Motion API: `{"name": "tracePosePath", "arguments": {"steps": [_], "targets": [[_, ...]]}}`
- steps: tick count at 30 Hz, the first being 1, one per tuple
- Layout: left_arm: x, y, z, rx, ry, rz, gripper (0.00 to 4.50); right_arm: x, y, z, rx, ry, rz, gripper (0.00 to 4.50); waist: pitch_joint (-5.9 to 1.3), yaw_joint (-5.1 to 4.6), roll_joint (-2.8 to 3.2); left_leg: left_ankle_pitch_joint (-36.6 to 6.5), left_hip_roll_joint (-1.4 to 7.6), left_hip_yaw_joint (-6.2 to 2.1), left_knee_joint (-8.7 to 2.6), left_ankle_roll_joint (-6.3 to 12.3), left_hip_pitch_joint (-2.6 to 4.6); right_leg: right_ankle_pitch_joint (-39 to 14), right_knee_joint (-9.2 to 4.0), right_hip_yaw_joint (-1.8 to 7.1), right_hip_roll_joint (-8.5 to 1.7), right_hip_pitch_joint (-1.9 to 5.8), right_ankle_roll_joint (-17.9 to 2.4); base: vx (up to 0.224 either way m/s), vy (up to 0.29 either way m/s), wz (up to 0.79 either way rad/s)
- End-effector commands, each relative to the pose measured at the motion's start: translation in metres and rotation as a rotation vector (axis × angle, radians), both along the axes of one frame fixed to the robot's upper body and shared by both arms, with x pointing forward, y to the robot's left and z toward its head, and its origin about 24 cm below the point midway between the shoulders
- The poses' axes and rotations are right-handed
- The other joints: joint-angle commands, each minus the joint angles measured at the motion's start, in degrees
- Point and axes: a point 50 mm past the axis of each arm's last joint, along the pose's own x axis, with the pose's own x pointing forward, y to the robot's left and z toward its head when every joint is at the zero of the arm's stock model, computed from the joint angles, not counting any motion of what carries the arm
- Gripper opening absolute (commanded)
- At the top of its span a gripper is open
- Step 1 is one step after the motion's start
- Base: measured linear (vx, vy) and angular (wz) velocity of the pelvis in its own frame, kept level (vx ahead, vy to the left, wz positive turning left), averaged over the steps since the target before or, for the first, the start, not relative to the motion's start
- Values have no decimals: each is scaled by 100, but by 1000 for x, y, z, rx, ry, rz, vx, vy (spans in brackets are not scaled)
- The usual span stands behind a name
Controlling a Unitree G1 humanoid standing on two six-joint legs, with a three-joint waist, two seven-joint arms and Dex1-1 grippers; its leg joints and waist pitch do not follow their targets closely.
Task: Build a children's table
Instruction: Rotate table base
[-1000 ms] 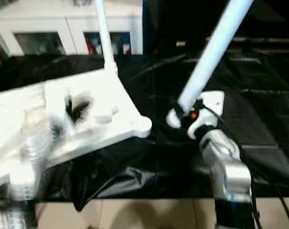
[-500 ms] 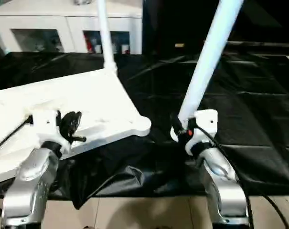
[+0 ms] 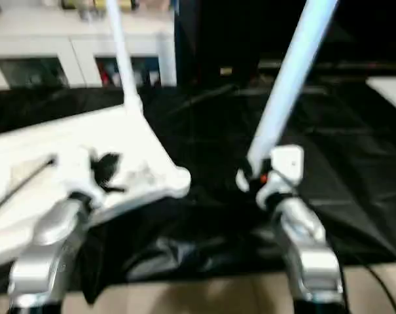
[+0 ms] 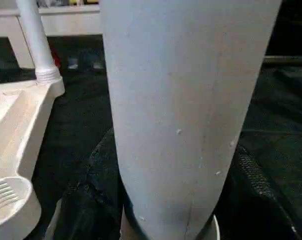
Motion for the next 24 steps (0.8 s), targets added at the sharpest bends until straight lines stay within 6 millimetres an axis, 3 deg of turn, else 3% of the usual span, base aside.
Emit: {"name": "tracePosePath", "arguments": {"steps": [1, 2, 3, 4, 5, 6, 7, 8, 9, 11, 12, 13, 14, 15, 17, 18, 19, 20, 21, 22, 23, 24], "targets": [[0, 4, 2, 7, 5, 20, 88, 5, 5, 9, -2, -48, 24, 190, -354, -11, -41, -453, 173, -56, -565, 715, -16, -1870, -574, 214, -219, 277, -1045, 145, 23, 7], [0, 5, 2, 9, 6, 24, 88, 6, 5, 9, -1, -48, 25, 190, -398, -56, -1, -349, 222, -120, -585, 842, 82, -1364, -486, 185, -174, 229, -1179, 145, 23, 7], [0, 6, 2, 10, 4, 35, 88, 7, 6, 9, 1, -49, 30, 190, -496, -221, 56, 1028, 404, -424, -499, 1759, 462, 151, -130, 67, -105, -124, -1290, 163, 25, 8], [1, 7, 2, 2, 0, 48, 88, 8, 6, 9, -4, -53, 37, 190, -505, -239, 47, 1506, 447, -473, -419, 2087, 541, 396, -62, 78, -143, -270, -1239, 156, 21, 6], [1, 8, 3, -5, -4, 57, 88, 9, 7, 10, -8, -55, 42, 190, -527, -247, -3, 2183, 457, -503, -311, 2369, 546, 741, -22, 134, -218, -338, -1158, 156, 21, 6], [1, 10, 2, -1, 2, 73, 88, 10, 8, 10, -8, -57, 44, 190, -558, -153, -151, 2973, 189, -322, -124, 2465, 263, 1872, -34, 331, -381, -120, -1157, 147, 0, 4], [1, 11, 2, 1, 4, 77, 88, 10, 8, 10, -7, -57, 45, 190, -614, -17, -259, 3429, -266, -149, 11, 2196, -320, 4123, 147, 557, -303, 381, -1187, 99, -14, 11], [1, 13, 1, 0, 13, 97, 88, 11, 9, 10, -6, -58, 48, 190, -592, 112, -213, 3312, -162, -174, -27, 1689, -445, 5638, 242, 613, -333, 366, -1118, 99, -14, 11], [2, 14, 1, -3, 16, 108, 88, 11, 10, 10, -5, -58, 52, 190, -609, 161, -169, 3232, -72, -179, -32, 1177, -337, 6078, 290, 590, -219, 302, -1030, 40, -33, 21], [2, 15, 2, -1, 10, 106, 88, 12, 12, 10, -4, -57, 60, 190, -613, 193, -151, 3034, -45, -177, -39, 825, -289, 5801, 272, 589, -139, 300, -941, 0, 0, 0], [3, 15, 2, 11, 13, 105, 88, 13, 13, 9, -5, -54, 67, 190, -570, 243, -129, 2779, 12, -171, -74, 567, -248, 5279, 204, 582, -139, 231, -884, 0, 0, 0], [3, 16, 1, 30, 22, 108, 88, 13, 14, 9, -7, -51, 75, 190, -501, 294, -117, 2053, 97, -130, -159, 431, -162, 4350, 65, 582, -231, 109, -940, -61, -43, 15], [3, 16, 1, 36, 24, 104, 88, 14, 15, 9, -15, -52, 85, 190, -430, 277, -183, 1286, 169, -139, -295, 300, -205, 3204, -33, 577, -274, 151, -1059, -61, -43, 15], [3, 15, 1, 35, 16, 95, 88, 15, 16, 9, -35, -52, 94, 190, -384, 320, -127, 537, 227, -121, -366, 193, -130, 1994, -137, 562, -311, 68, -1217, -81, -39, 10], [3, 15, 2, 32, 8, 91, 88, 16, 17, 9, -49, -52, 102, 190, -334, 317, -137, -16, 275, -82, -447, 104, -106, 1048, -215, 567, -342, 67, -1320, -101, -26, 8], [3, 16, 3, 30, 5, 92, 88, 17, 18, 9, -47, -54, 105, 190, -271, 388, -249, -234, 111, -237, -556, 516, -403, 529, -281, 311, -426, 270, -1260, -127, -7, 17], [3, 16, 3, 28, 5, 94, 88, 18, 19, 9, -44, -55, 107, 190, -231, 363, -86, -968, 60, -278, -607, 813, -310, -827, -445, 106, -456, 204, -1142, -116, 8, 46], [2, 17, 3, 28, 10, 99, 88, 19, 19, 9, -41, -56, 110, 190, -228, 297, -154, -1045, 30, -311, -555, 906, -331, -1249, -506, 87, -519, 232, -1147, -116, 8, 46], [2, 18, 3, 28, 13, 102, 88, 21, 21, 9, -41, -58, 118, 190, -208, 293, -138, -1302, 32, -302, -511, 771, -358, -2348, -672, 4, -676, 369, -1019, -78, 10, 59], [2, 18, 3, 28, 12, 102, 88, 22, 21, 9, -41, -59, 120, 190, -174, 247, -132, -1596, 51, -314, -501, 530, -418, -3306, -802, -103, -775, 479, -717, -58, 13, 56], [2, 18, 4, 27, 9, 102, 88, 22, 22, 10, -41, -61, 122, 190, -169, 249, -99, -1736, 48, -314, -494, 426, -416, -3582, -850, -147, -787, 520, -613, -58, 13, 56], [2, 18, 4, 28, 9, 101, 88, 23, 22, 10, -41, -61, 122, 190, -129, 188, -103, -2204, 36, -310, -504, 273, -401, -4038, -932, -280, -755, 588, -446, -25, 22, 60]]}}
